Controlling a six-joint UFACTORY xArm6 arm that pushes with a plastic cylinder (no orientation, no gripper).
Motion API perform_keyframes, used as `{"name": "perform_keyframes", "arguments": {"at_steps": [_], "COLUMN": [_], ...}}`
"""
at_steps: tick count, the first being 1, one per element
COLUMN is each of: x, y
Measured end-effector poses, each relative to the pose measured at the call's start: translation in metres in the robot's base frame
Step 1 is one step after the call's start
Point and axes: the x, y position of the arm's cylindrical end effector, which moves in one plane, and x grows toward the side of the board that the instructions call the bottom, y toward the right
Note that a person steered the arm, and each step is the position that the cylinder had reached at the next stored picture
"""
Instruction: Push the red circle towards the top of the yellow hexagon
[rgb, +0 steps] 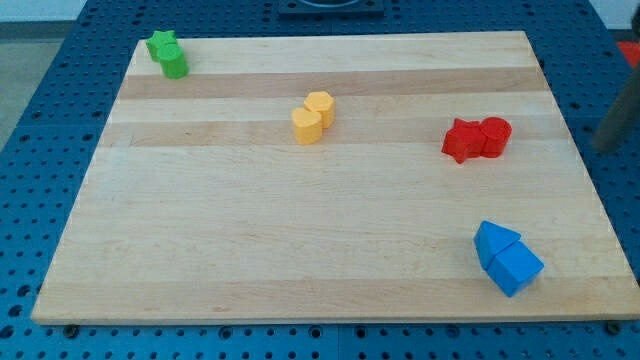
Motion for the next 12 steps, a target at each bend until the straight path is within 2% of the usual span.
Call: {"name": "perform_keyframes", "arguments": {"at_steps": [1, 3, 4, 6, 7, 9, 10, 12], "x": [0.012, -0.002, -0.015, -0.036, -0.033, -0.031, -0.051, -0.060], "y": [-0.040, -0.123, -0.144, -0.143, -0.140, -0.083, -0.083, -0.163]}}
